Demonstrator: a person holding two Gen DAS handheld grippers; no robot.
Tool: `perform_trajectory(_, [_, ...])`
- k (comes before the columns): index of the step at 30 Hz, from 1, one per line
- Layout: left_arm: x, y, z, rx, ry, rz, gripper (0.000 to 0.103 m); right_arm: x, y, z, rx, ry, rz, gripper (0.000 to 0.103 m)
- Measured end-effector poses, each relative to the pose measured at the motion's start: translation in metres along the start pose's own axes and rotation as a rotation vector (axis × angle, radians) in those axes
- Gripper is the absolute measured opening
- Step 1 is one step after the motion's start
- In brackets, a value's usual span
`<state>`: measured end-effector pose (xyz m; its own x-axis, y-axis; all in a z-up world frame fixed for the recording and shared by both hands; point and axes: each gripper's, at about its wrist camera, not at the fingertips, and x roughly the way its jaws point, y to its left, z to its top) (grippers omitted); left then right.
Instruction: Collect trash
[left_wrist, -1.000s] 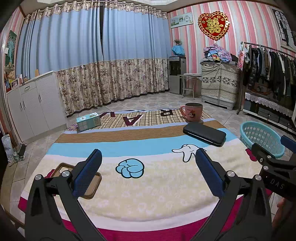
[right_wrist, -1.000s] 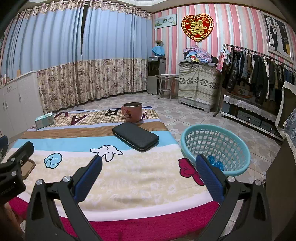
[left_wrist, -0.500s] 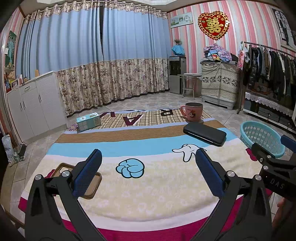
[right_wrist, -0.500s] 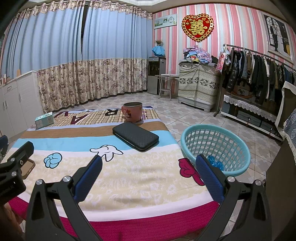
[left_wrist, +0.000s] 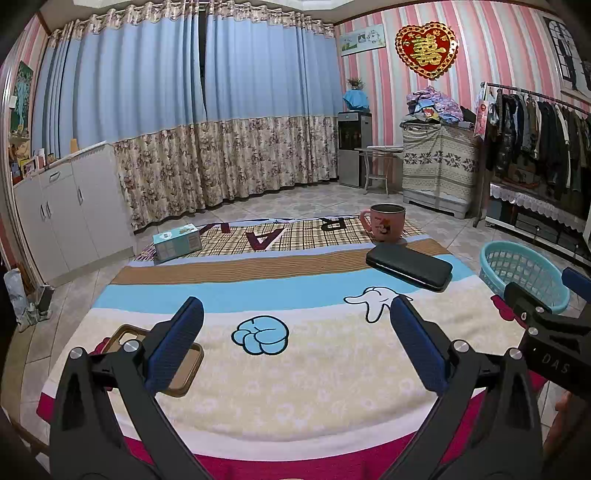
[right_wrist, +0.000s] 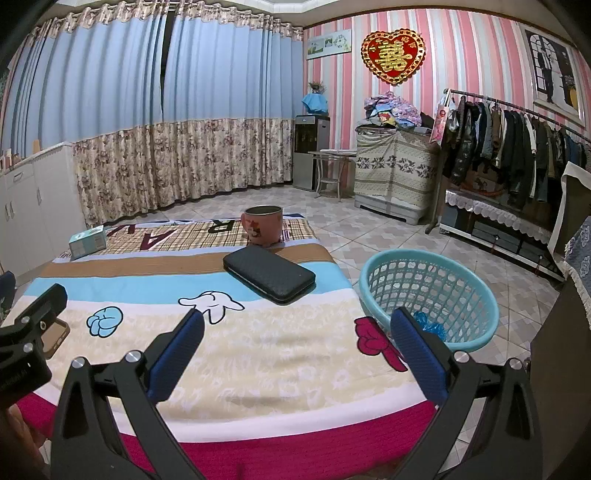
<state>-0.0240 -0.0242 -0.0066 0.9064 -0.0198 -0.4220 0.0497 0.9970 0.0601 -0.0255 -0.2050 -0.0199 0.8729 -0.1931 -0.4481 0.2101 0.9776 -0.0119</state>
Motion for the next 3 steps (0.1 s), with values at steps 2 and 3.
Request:
perform_trajectory(2, [0.0002, 0.001, -0.0001, -0.003, 0.001, -0.002, 0.098, -0.0005, 0.0003, -0.0004, -0.001, -0.001, 0.0, 0.099])
perform_trajectory(3, [0.0002, 0.0012, -0.0002, -0.003, 0.0, -0.001, 0.098, -0.0005, 0.0004, -0.0005, 0.0, -0.001, 0.0, 0.099])
